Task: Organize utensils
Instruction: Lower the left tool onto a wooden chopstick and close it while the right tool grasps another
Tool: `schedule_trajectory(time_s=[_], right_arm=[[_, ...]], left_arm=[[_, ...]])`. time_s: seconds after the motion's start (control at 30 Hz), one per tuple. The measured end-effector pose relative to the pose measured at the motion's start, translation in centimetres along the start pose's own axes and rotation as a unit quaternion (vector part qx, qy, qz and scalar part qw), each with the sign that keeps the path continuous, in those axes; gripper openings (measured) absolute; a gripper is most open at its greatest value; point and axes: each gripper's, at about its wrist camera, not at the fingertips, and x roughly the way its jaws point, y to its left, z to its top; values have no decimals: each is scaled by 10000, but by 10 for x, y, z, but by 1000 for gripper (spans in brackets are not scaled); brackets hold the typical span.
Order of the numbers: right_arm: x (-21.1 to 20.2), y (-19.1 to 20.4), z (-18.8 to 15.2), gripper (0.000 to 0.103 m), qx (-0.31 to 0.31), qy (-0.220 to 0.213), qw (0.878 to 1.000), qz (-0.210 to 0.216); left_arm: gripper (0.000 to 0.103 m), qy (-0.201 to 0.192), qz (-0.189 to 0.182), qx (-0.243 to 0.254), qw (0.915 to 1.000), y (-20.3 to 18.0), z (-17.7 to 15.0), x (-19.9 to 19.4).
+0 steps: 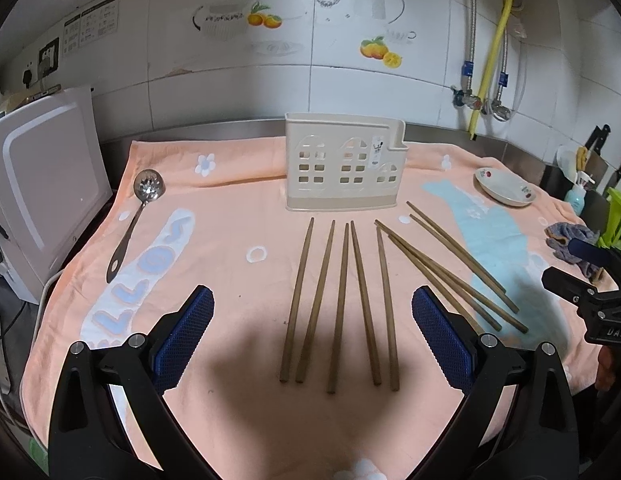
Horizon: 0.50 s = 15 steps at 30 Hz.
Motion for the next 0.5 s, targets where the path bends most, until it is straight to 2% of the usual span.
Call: schedule_trajectory(time_s=[0.17, 0.23, 0.4, 0.5], right_arm=[[13, -5, 0, 93, 17, 144, 9999, -18], [19, -7, 0, 82, 23, 227, 9997, 1], [31, -14, -3, 77, 24, 418, 9991, 10], [38, -17, -3, 72, 12, 509, 9987, 33]], left_arm=[[97, 103, 50, -21, 9999, 5, 1, 12], [96, 131, 88, -32, 9999, 9, 2, 15], [80, 288, 49, -126, 9995, 20, 2, 29], [66, 437, -49, -161, 9989, 24, 0, 39]])
